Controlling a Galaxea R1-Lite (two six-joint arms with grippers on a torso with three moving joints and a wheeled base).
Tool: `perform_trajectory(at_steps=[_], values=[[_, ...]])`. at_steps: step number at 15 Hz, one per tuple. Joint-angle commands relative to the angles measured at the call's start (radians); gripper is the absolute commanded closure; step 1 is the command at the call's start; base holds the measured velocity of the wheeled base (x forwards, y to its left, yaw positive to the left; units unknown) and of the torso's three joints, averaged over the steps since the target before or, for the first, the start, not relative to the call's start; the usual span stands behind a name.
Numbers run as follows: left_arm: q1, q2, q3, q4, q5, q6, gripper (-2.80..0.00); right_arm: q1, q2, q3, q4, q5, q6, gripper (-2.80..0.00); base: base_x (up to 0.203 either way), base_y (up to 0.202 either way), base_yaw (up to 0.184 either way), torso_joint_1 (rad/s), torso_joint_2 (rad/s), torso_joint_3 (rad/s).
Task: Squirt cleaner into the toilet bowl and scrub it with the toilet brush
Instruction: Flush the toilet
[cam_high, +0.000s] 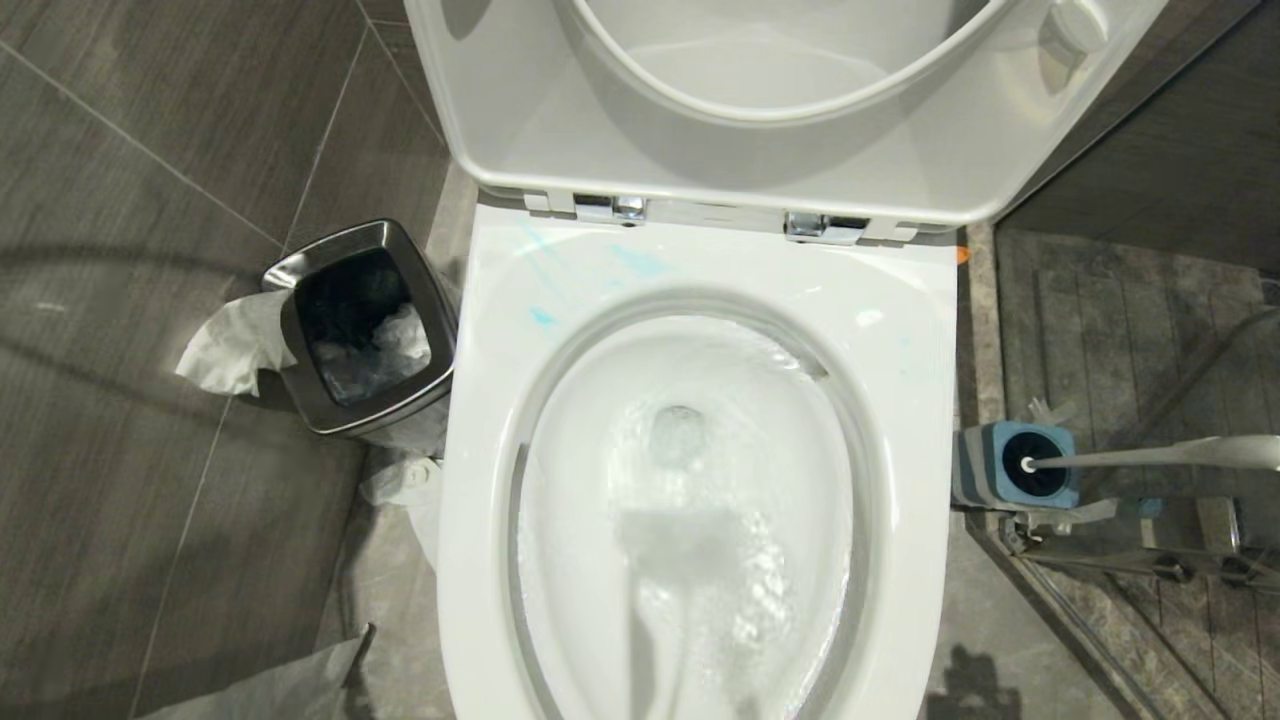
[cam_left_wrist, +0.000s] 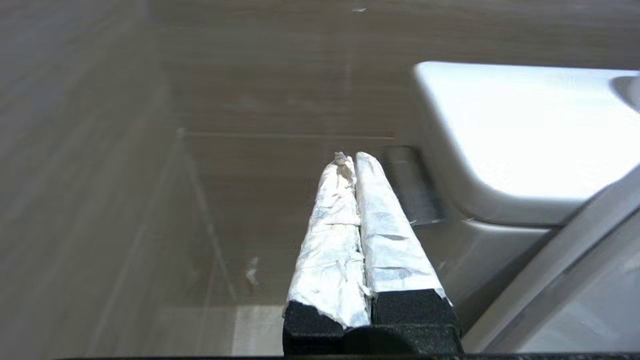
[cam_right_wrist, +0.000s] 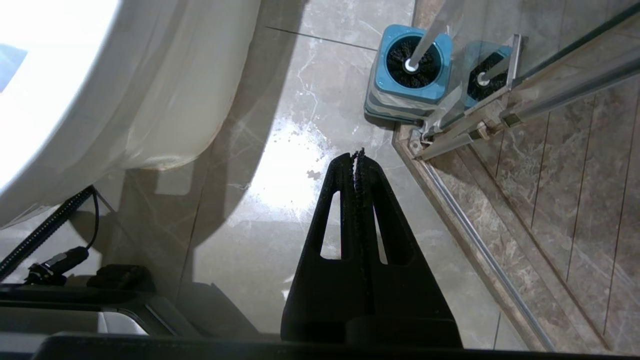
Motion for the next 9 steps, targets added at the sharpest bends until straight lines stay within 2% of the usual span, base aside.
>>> perform_trajectory(at_steps=[1, 5, 7, 9], values=[[0.001, -0.080, 0.025, 0.088, 0.023, -0.010, 0.00, 0.000, 0.001, 0.001, 0.000, 0.000, 0.000, 0.00, 0.000, 0.000, 0.000, 0.000, 0.00, 0.000], [-0.002, -0.157, 0.031, 0.424, 0.023, -0.131, 0.00, 0.000, 0.001, 0.000, 0.000, 0.000, 0.000, 0.00, 0.000, 0.000, 0.000, 0.000, 0.00, 0.000], [-0.012, -0.166, 0.043, 0.489, 0.000, -0.198, 0.00, 0.000, 0.001, 0.000, 0.000, 0.000, 0.000, 0.00, 0.000, 0.000, 0.000, 0.000, 0.00, 0.000], [-0.011, -0.173, 0.080, 0.493, -0.100, -0.262, 0.00, 0.000, 0.001, 0.000, 0.000, 0.000, 0.000, 0.00, 0.000, 0.000, 0.000, 0.000, 0.00, 0.000]])
